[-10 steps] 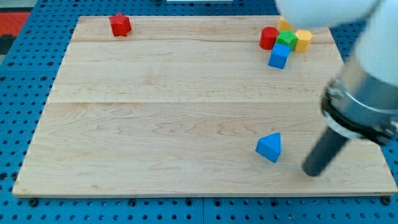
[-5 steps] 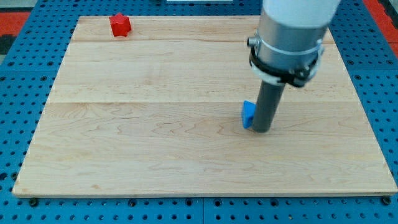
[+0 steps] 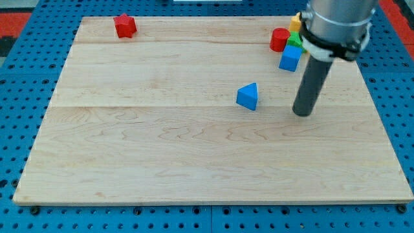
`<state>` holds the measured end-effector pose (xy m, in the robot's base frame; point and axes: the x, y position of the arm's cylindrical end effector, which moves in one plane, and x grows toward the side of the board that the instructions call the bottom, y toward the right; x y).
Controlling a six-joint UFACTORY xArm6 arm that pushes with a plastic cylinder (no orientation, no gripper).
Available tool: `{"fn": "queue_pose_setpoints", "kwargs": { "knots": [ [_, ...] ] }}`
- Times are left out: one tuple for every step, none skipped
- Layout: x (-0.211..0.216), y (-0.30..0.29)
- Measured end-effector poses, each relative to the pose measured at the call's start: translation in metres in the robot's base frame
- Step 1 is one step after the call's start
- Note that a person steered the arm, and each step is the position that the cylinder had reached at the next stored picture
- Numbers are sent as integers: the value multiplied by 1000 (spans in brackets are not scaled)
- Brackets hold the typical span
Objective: Move the blue blocks into the group of blocks
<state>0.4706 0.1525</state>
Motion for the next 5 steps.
{"fn": "queue_pose_setpoints", "kwargs": {
  "knots": [
    [-1,-61],
    [-29,-105],
    [-60,-145],
    [-71,-170],
    [-22,-142]
  ]
}}
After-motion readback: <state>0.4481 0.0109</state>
